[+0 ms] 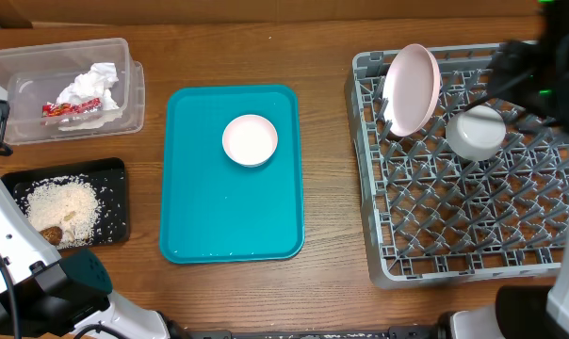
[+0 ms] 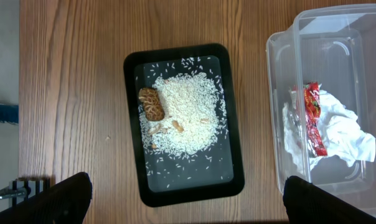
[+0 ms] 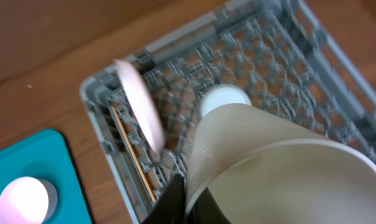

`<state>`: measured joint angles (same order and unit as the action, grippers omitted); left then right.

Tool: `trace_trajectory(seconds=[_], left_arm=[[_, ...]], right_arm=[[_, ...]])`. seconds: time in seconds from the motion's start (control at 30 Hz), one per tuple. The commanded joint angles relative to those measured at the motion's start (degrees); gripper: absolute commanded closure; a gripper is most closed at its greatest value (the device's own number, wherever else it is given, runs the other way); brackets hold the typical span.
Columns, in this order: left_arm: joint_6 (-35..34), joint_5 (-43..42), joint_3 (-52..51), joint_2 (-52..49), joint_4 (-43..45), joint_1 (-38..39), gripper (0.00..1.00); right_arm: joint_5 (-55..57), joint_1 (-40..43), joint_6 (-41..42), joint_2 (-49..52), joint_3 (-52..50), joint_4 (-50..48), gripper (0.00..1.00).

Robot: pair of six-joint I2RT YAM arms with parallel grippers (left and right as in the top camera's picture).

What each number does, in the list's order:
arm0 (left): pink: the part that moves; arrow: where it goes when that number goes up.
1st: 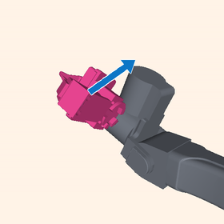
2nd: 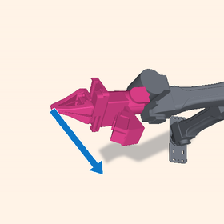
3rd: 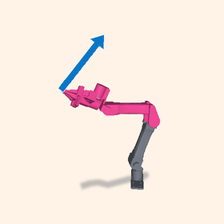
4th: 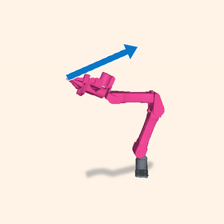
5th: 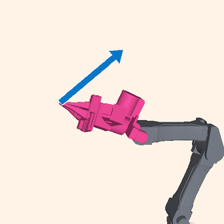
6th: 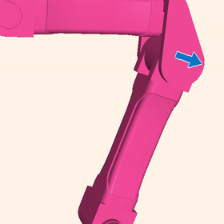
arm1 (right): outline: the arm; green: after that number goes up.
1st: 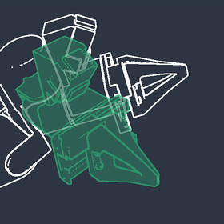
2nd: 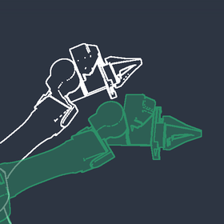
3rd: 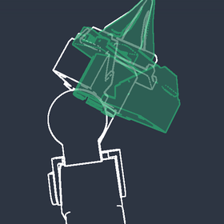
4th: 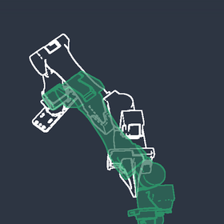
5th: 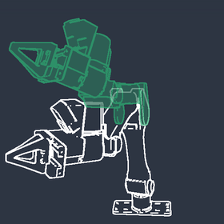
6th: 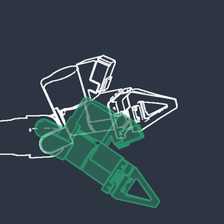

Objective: Sort waste into correct bins and load items into the dishwasher
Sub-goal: 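Lift the white cup and carry it right into the dish rack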

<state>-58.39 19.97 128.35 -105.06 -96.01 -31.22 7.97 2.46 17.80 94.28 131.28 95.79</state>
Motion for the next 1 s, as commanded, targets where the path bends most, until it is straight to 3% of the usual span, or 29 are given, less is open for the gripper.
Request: trace_trajectory(seconds=[0.0, 0.2, 0.43, 0.6, 0.97], left_arm=[[-0.94, 0.96, 0.28, -0.57, 0.04, 0.24, 0.0], [-0.94, 0.96, 0.28, -0.57, 0.07, 0.22, 0.0], [-0.94, 0.96, 0.28, -0.57, 0.04, 0.24, 0.0], [-0.94, 0.96, 0.28, -0.57, 0.04, 0.22, 0.0], [-0.94, 0.96, 0.28, -0.57, 0.04, 0.24, 0.0]], right_arm=[[-19.06, 8.92, -6.58, 0.22, -3.54, 0.85, 0.96], [-47.3, 22.64, -21.55, 0.22, -15.96, -1.03, 0.96], [-79.41, 36.26, -47.41, 0.22, -38.86, 1.27, 0.96], [-85.33, 38.23, -55.84, 0.22, -53.48, -1.33, 0.96], [-86.16, 38.16, -55.32, 0.24, -66.38, -13.16, 0.96]])
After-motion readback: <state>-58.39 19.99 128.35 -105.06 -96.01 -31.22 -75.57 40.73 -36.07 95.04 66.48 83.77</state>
